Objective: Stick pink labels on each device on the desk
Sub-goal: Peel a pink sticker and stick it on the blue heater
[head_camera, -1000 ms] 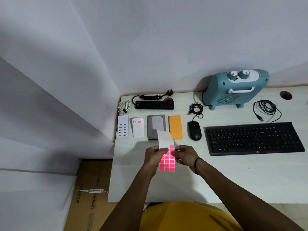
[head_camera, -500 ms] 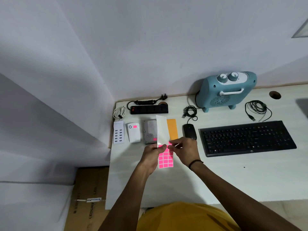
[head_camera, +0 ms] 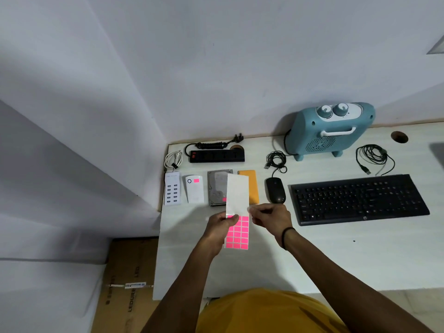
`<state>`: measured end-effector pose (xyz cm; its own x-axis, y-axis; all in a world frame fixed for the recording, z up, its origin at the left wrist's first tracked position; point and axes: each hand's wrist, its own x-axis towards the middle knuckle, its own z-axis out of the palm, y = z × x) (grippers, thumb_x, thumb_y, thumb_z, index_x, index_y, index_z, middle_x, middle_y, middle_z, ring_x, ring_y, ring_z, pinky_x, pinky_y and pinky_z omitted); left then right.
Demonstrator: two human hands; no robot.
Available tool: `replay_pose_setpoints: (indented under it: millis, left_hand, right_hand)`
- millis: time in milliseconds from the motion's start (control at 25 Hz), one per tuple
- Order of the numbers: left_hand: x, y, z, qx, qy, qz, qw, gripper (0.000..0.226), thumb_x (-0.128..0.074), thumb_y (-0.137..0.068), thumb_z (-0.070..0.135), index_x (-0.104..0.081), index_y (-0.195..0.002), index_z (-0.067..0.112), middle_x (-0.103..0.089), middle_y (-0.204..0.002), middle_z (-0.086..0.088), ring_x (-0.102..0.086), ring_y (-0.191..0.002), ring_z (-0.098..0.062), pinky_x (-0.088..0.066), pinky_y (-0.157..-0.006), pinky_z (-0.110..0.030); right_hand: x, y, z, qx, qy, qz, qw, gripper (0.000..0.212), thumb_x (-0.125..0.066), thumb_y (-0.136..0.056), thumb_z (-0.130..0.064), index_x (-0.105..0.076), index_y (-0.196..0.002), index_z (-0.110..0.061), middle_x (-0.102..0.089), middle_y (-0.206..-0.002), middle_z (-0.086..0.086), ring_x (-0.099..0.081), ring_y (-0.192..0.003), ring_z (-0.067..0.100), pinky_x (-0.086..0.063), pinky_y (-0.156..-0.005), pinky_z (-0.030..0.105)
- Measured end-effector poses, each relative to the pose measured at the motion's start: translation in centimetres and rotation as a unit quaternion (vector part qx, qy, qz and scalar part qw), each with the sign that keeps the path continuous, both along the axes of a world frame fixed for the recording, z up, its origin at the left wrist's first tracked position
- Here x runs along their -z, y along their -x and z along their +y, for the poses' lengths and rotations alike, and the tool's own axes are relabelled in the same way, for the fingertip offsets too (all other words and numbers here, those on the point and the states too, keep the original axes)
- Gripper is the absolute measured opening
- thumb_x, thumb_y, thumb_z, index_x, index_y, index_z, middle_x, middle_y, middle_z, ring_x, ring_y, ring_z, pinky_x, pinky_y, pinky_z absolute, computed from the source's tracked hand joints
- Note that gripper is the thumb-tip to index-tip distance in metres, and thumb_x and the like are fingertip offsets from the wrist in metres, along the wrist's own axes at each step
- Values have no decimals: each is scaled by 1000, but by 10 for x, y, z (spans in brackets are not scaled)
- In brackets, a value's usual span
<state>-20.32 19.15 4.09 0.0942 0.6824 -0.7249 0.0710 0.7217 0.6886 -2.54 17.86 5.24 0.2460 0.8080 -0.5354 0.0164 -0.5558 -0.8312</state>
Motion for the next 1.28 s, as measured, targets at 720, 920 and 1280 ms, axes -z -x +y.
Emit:
replay_pose_setpoints:
  millis: [720, 920, 1280]
  left_hand:
    - [51, 2, -37, 211, -86, 355, 907, 35, -75, -83, 30, -69, -110, 8, -67, -106, -4, -65, -98, -21, -50, -78, -29]
    - [26, -11, -29, 77, 19, 45, 996, 18, -73, -92, 25, -76, -108, 17, -77, -106, -6, -73, -93, -21, -61, -84, -34]
    - [0, -55, -7, 38, 11, -117, 992, 12, -72, -92, 11, -78, -100, 4, -78, -98, -17, -74, -90, -25, -58, -90, -37]
  right_hand:
    - [26, -13, -38, 40, 136, 145, 979, 13, -74, -83, 1, -73, -94, 9, -73, -85, 21, -71, -74, 26, -61, -70, 26]
    - [23, -6, -37, 126, 128, 248, 952, 14, -70, -87, -1, -70, -97, 9, -71, -87, 21, -71, -77, 24, -60, -68, 21]
    - [11, -19, -32, 219, 82, 365, 901, 18, -67, -90, -4, -69, -107, 0, -68, -81, 8, -65, -76, 13, -57, -65, 16]
